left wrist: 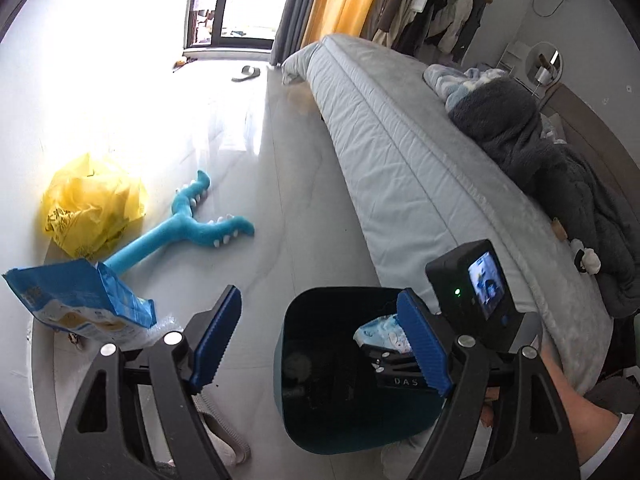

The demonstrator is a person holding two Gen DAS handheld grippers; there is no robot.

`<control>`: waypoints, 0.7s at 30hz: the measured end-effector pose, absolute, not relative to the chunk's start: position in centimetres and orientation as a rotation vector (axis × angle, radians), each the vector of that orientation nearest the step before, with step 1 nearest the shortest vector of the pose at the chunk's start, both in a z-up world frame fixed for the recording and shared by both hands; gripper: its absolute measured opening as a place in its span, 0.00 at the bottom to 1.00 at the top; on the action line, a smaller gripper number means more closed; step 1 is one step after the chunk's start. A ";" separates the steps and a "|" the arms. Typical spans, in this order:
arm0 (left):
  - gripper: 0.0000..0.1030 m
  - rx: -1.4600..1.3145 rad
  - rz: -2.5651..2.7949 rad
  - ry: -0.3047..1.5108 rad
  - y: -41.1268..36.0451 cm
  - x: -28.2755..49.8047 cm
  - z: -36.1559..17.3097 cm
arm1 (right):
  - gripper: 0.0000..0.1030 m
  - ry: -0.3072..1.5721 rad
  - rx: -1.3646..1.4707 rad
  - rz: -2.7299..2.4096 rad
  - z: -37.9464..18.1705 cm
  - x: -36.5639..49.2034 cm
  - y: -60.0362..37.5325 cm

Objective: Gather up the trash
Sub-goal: 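Move the right tool over the bin and open it to drop the diaper pack, then swing both tools back toward the remaining trash on the bed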

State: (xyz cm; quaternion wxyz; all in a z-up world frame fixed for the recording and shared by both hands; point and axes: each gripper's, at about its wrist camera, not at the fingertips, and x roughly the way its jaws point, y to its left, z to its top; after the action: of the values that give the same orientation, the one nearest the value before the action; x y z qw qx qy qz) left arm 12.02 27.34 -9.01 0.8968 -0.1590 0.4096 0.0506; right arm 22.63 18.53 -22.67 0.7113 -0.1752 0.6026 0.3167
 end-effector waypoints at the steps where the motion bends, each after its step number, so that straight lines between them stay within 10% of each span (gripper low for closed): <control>1: 0.80 -0.326 0.103 0.838 27.4 12.0 -8.5 | 0.72 1.336 -0.390 0.703 -22.6 22.6 18.4; 21: 0.86 -0.268 0.054 0.691 23.0 12.2 -2.0 | 0.78 1.136 -0.272 0.749 -14.4 22.9 14.2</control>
State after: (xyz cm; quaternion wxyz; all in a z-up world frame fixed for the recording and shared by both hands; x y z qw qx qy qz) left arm 12.18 22.96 -2.03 0.9317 -0.1309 0.3377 0.0264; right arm 22.90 14.21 -14.39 0.7688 -0.1255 0.5236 0.3450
